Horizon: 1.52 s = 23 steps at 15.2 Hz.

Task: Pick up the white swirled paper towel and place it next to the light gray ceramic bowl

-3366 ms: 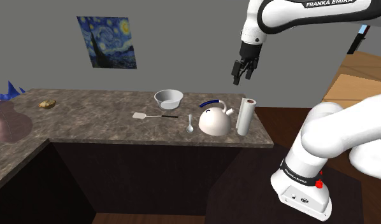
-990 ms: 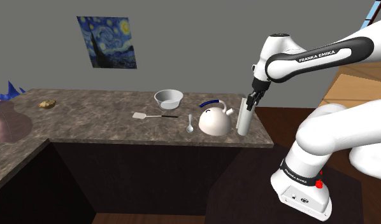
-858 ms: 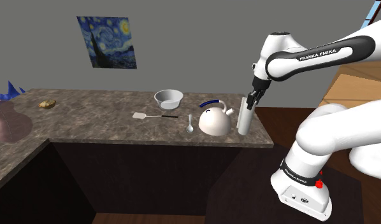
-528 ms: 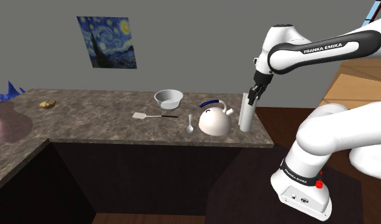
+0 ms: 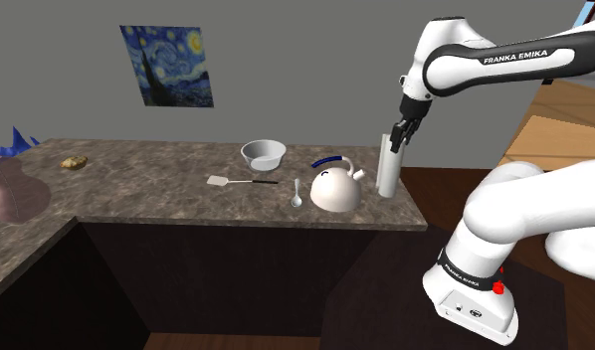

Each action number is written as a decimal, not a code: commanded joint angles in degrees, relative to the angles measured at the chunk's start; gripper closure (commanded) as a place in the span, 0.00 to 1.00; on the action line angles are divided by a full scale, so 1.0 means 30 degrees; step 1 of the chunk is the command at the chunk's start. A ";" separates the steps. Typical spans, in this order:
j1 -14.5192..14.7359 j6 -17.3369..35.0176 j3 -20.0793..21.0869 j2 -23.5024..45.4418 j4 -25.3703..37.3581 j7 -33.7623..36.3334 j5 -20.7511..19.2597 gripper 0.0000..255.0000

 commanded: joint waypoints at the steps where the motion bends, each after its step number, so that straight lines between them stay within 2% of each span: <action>1: 0.0066 -0.0534 0.0120 -0.0062 0.0467 -0.0032 0.0135 1.00; 23: 0.0610 -0.5764 0.1125 0.0653 0.6432 -0.0435 0.1233 1.00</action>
